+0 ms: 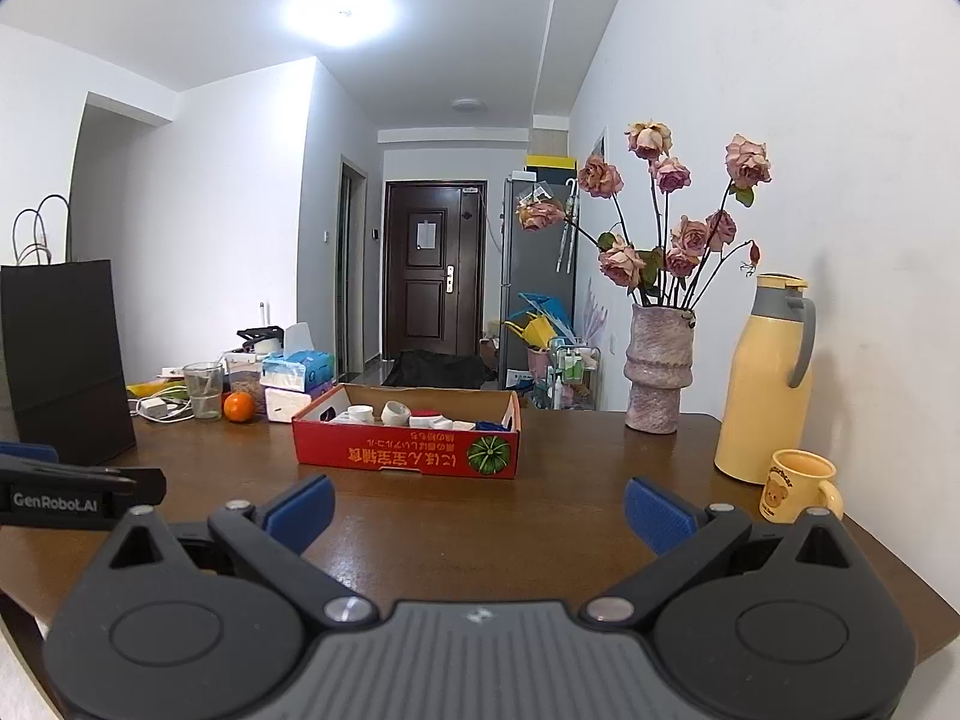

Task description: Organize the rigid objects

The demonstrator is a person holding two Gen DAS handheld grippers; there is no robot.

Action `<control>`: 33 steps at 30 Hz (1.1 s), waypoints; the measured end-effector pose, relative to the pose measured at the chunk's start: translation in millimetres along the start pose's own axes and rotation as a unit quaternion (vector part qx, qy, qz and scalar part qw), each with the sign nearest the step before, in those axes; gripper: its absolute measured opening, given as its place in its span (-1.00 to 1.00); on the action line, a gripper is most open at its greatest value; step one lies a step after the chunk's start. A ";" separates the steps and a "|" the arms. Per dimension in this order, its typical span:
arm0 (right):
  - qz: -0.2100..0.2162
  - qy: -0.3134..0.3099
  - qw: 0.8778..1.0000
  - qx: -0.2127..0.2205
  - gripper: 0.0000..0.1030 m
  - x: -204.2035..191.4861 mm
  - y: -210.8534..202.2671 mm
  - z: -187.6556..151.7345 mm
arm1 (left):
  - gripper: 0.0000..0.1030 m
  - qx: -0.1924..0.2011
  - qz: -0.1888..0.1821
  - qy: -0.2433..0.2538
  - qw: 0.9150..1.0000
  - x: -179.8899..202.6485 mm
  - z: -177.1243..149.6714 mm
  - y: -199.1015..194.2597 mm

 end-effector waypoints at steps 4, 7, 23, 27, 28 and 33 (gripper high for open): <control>0.000 0.001 1.000 0.001 1.00 -0.1 -10.5 -4.5 | 1.00 0.003 0.000 0.001 1.000 1.2 -4.1 -8.9; -0.001 -0.001 1.000 0.001 1.00 -0.8 -14.8 -6.1 | 1.00 0.004 -0.001 0.002 1.000 2.7 -4.1 -11.8; -0.002 0.000 1.000 0.003 1.00 0.3 -18.9 -7.8 | 1.00 0.005 -0.003 0.006 1.000 6.0 -5.7 -15.3; -0.003 -0.001 1.000 0.002 1.00 0.0 -20.5 -9.3 | 1.00 0.005 -0.003 0.006 1.000 6.8 -6.1 -15.7; -0.003 -0.001 1.000 0.002 1.00 -0.2 -20.3 -9.4 | 1.00 0.005 -0.004 0.006 1.000 6.7 -6.0 -15.7; -0.003 -0.001 1.000 0.002 1.00 -0.3 -20.2 -9.4 | 1.00 0.006 -0.005 0.007 1.000 8.1 -6.9 -16.5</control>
Point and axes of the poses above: each gripper's, at about its wrist camera, not at the fingertips, and y roughly the way its jaws point, x to its right, z to its top, the point moved 1 cm from there along y, roughly the way its jaws point, and after that the axes turned 5 degrees about -z, right-handed, at the moved point
